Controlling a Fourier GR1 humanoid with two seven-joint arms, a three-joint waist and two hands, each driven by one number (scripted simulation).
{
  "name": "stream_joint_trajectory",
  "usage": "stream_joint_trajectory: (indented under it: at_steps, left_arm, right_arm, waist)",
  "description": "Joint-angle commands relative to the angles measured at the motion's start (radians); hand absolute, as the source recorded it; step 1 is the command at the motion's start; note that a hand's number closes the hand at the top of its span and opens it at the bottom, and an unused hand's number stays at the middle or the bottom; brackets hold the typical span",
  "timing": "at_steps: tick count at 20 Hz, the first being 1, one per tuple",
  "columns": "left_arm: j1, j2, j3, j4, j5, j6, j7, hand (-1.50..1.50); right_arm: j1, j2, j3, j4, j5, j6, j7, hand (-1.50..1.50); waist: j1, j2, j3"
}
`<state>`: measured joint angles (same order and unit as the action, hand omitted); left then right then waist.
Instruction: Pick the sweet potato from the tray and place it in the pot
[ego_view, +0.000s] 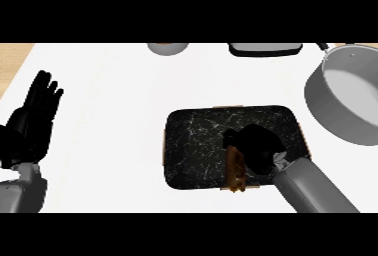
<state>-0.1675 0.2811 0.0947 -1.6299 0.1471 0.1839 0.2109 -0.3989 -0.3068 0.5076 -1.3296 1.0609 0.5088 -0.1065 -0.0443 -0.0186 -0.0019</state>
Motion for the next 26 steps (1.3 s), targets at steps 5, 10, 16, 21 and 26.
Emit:
stream_joint_trajectory:
  at_steps: [5, 10, 16, 21, 26]
  left_arm:
    - [0.001, 0.000, -0.002, -0.035, 0.000, 0.007, 0.048, 0.00]
    - [0.046, -0.020, -0.020, -0.027, -0.028, 0.010, -0.009, 0.00]
    - [0.038, -0.020, -0.013, -0.057, 0.000, -0.005, 0.017, 0.00]
    - [0.022, -0.013, -0.031, -0.079, -0.016, -0.013, 0.053, 0.00]
    - [-0.074, -0.002, 0.022, 0.027, -0.004, -0.028, 0.033, 0.00]
  right_arm:
    - [0.397, 0.039, -0.141, -0.386, -0.128, -0.108, 0.163, 1.50]
    - [0.453, 0.156, -0.254, -0.597, -0.184, -0.252, 0.248, 1.50]
    - [0.450, 0.175, -0.422, -0.909, -0.228, -0.293, 0.352, 1.50]
    - [0.425, 0.167, -0.633, -1.000, -0.388, -0.264, 0.406, 1.50]
    - [0.314, 0.090, -0.819, -0.890, -0.474, -0.253, 0.429, 1.50]
  waist:
    - [-0.003, 0.006, 0.002]
    - [-0.006, 0.007, 0.002]
    - [0.015, 0.008, 0.002]
    - [0.035, 0.015, 0.002]
    - [0.039, 0.019, 0.002]
